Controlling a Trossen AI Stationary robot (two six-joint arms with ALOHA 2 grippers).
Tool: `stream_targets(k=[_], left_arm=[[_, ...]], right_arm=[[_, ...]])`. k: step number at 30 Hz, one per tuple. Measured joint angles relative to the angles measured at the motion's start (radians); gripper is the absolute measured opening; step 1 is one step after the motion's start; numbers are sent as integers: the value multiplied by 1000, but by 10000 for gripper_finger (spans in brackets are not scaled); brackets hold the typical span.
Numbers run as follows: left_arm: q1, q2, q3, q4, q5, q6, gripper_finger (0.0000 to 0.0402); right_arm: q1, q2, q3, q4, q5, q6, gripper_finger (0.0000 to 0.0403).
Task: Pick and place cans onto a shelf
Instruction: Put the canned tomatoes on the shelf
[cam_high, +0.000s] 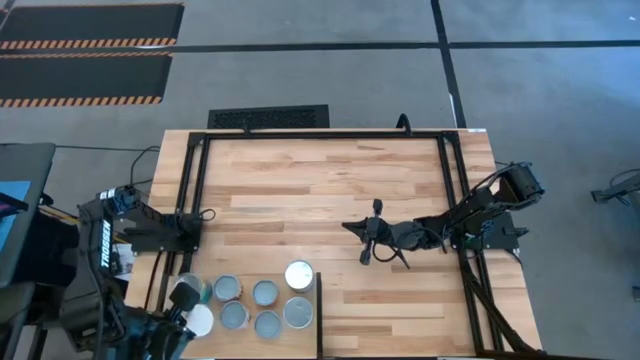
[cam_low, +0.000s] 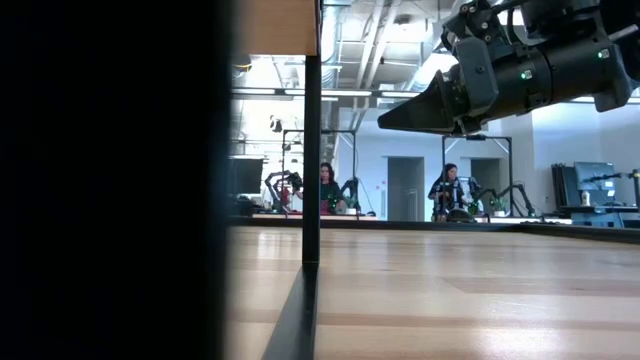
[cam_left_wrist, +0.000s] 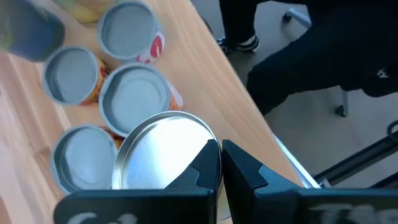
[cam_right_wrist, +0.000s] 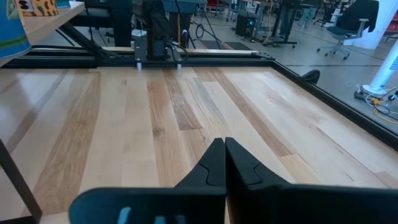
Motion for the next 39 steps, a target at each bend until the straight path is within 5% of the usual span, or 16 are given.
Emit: stream_targets(k=[11,24,39], left_arm=[[4,-1,-43,6,29,-59,4],[5,-1,-41,-8,34,-63,58],[15,-2,-41,-81,36,-125,59]], right_arm=[[0,0,0,0,0,0,8],[0,0,0,0,0,0,8],[0,0,0,0,0,0,8]])
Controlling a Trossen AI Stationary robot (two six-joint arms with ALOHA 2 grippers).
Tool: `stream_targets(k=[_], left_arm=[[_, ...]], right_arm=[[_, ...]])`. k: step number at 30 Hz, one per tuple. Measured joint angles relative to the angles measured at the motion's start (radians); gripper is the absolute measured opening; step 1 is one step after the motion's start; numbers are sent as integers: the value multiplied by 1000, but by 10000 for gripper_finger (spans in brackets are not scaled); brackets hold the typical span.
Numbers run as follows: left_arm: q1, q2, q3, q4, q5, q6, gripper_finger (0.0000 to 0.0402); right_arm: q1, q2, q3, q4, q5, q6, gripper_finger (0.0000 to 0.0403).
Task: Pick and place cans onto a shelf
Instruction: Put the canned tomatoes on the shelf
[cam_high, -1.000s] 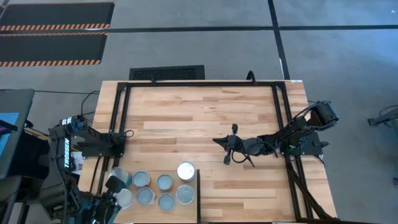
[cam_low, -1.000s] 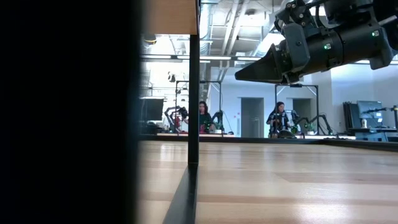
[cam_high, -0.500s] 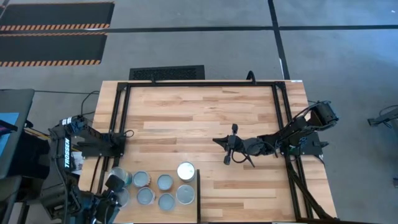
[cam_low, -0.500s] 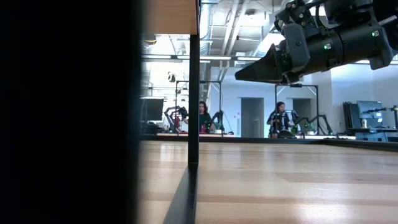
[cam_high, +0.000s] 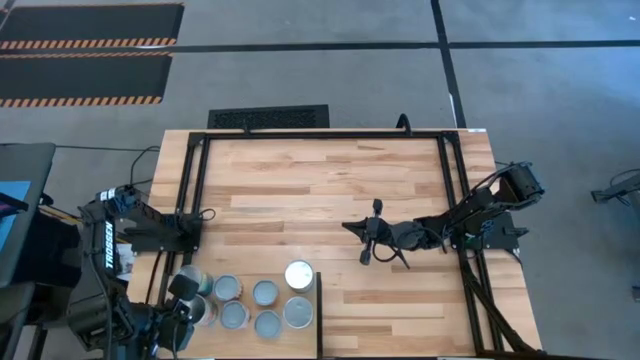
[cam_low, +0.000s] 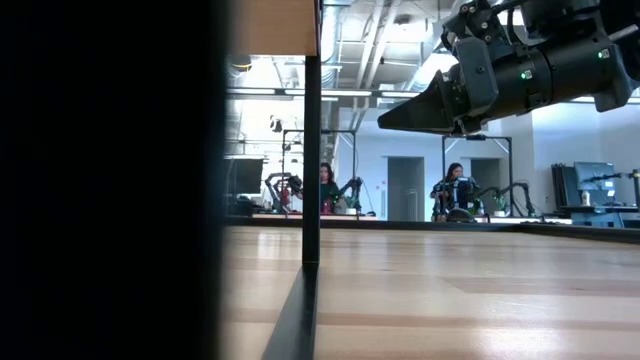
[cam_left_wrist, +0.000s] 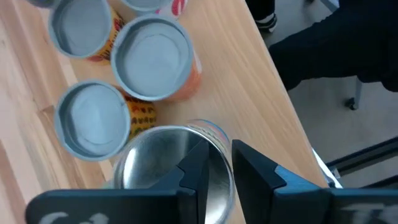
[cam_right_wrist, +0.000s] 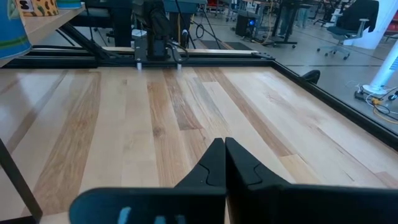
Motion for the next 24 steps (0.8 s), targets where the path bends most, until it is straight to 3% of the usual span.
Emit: stream_targets(k=[16,24], left_arm=[[9,-14,1,14,39,-52,60],[29,-31,1,19,36,-65,92]], right_arm=[[0,0,0,0,-1,0,8],[0,0,0,0,-2,0,8]])
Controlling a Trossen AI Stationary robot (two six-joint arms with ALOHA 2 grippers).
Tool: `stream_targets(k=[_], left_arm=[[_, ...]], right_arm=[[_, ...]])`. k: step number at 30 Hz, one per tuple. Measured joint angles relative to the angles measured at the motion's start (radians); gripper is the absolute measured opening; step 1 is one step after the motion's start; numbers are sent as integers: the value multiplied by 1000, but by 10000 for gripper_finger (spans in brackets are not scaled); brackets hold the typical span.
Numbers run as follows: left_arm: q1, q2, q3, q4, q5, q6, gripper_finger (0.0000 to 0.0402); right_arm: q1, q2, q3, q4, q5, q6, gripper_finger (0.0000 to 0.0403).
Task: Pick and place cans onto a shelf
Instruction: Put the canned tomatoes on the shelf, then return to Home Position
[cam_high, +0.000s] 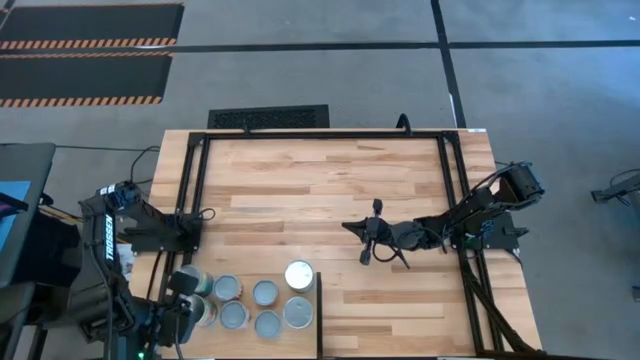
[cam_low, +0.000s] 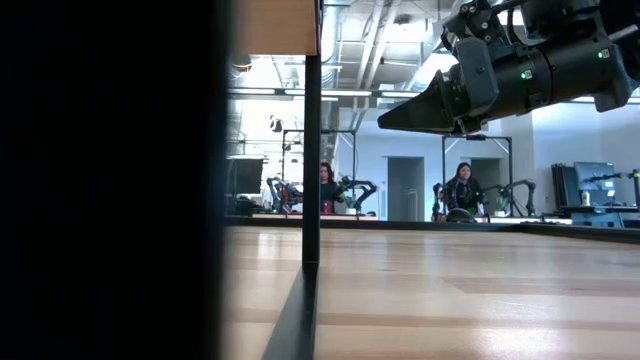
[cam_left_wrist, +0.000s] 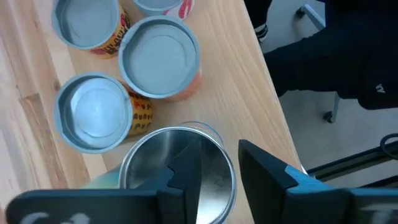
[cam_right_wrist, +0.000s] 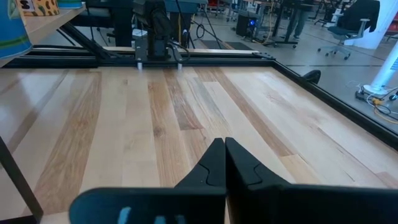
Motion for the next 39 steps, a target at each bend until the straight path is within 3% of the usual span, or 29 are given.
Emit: stream_targets(k=[7,15,18,25,32,39], left_arm=[[23,-31,0,-2,-7,26,123],[60,-86,0,-29,-57,78,126],[70,-111,-2,-69,-91,74,106],[98,-144,-12,-64,-134,135,8],[185,-141,-12,4,-211,338,1],[261,-140,-52,215,-101,538,0]], right_arm=[[0,0,0,0,0,-4,8],[0,0,0,0,-1,-4,8],[0,0,0,0,-1,-4,8],[0,0,0,-1,-2,-14,8],[0,0,0,-2,-2,-19,8],[0,0,0,-2,-4,-27,8]])
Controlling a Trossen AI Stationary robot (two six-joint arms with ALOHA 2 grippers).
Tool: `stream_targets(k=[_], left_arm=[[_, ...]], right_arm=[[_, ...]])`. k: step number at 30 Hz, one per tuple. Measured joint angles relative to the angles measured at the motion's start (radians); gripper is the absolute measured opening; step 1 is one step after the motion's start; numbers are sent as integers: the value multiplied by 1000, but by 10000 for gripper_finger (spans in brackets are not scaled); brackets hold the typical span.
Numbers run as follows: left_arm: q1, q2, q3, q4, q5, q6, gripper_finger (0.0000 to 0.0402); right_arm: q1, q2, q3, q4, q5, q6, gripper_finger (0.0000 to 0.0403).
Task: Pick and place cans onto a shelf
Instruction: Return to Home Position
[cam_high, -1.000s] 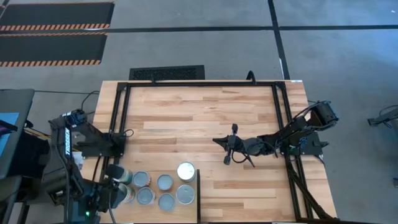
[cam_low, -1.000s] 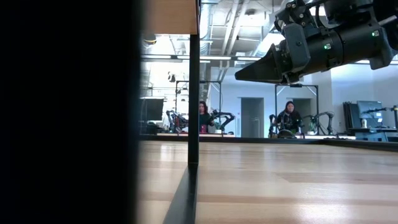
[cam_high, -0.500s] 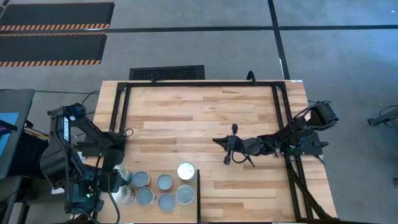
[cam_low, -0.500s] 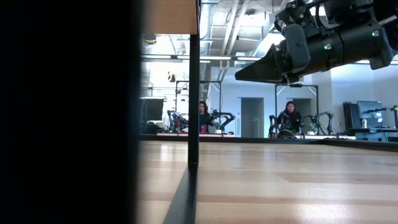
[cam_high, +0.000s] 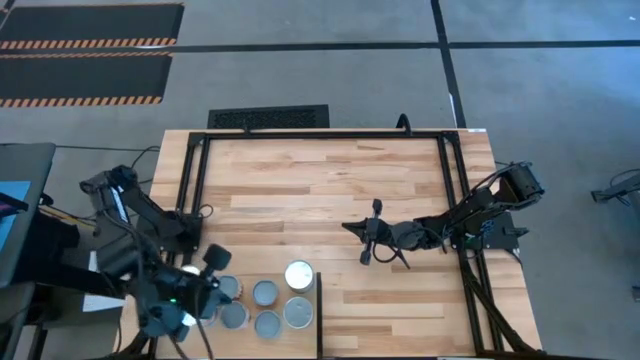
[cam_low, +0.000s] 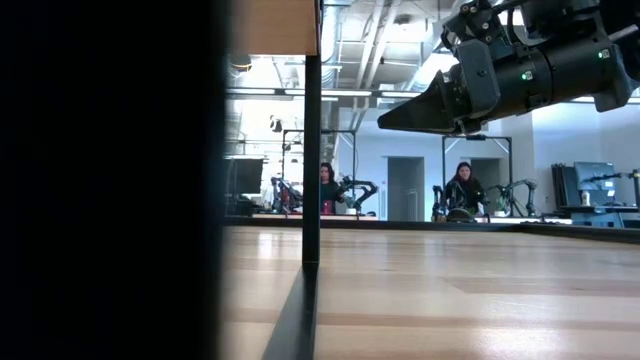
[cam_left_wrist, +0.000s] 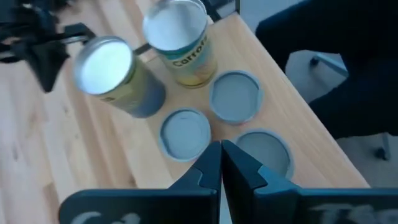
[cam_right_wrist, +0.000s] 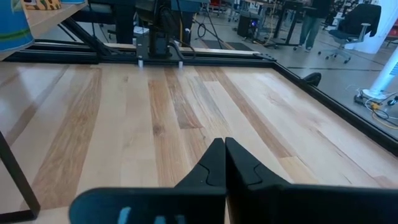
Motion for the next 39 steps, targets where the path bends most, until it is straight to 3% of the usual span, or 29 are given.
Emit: stream_targets(k=[10,20,39], left_arm=[[75,1,-180,267,151,144,0],[88,1,-290,371,198,160,0],[88,1,-326,272,295,60,0]], right_arm=[[0,0,0,0,-1,-3,8],[0,0,0,1,-2,-10,8],[0,0,0,2,-1,-10,8]])
